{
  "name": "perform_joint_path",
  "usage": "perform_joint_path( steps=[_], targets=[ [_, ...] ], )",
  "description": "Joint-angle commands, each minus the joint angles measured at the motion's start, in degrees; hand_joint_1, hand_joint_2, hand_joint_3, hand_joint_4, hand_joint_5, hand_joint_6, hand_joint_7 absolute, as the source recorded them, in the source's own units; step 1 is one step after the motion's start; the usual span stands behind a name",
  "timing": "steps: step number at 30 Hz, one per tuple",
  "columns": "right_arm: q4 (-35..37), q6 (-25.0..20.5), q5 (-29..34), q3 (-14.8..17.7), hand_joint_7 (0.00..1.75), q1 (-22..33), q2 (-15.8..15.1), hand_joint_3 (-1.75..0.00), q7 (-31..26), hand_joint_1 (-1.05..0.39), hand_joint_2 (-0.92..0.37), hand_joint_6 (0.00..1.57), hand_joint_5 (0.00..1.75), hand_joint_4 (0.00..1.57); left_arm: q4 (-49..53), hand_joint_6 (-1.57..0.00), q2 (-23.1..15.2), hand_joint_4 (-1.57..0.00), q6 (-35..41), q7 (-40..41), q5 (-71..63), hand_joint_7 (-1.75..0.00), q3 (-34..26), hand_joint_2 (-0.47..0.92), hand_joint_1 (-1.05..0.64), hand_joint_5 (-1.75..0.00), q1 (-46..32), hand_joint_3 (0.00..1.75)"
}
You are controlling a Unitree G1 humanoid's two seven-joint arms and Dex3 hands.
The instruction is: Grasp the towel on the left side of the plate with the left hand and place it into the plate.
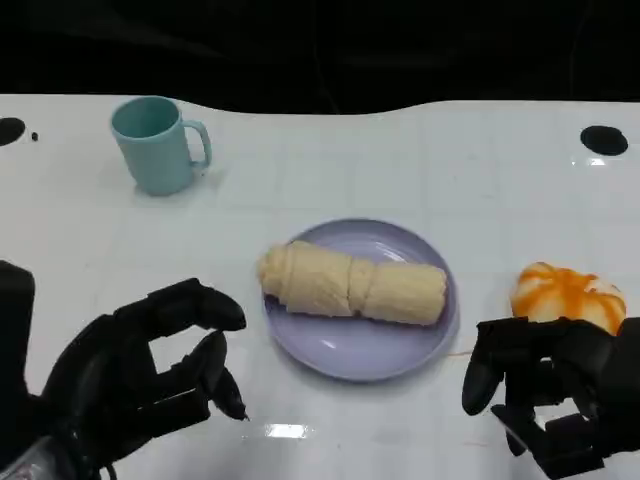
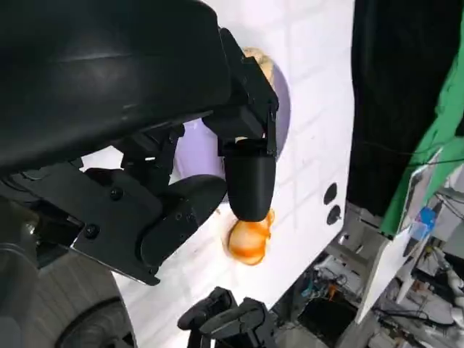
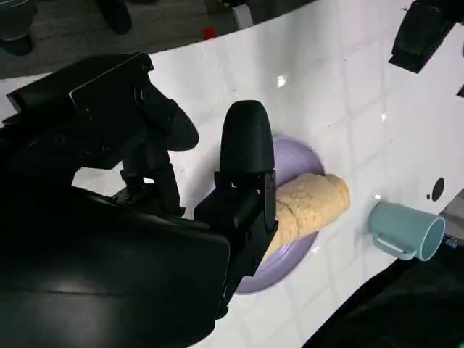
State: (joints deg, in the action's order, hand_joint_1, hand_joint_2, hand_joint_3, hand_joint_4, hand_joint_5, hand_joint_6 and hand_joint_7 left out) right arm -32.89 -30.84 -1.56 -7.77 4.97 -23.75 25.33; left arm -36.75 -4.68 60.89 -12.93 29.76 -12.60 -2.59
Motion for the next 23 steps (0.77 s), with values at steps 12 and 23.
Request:
perform_joint_path(
  steps=[12,23],
  targets=[
    [2.0,4.65,0.04,1.27,1.42,1.54,-1.06,-1.07,0.44,0.06,-0.58,0.69,1.68,0.7,5.62,-0.62,-2.81,-0.78,-3.65,1.06,-0.61,-1.75,3.99,0.68,-0.13,-1.75,0.36,1.12],
    [2.26,4.75,-0.6,1.62,1.42,1.62,-0.92,-1.08,0.59,0.06,-0.59,0.68,1.69,0.69,5.91,-0.64,-3.5,-0.79,-4.46,1.31,-0.3,-1.74,4.7,0.63,-0.14,-1.75,0.26,1.18]
  ],
)
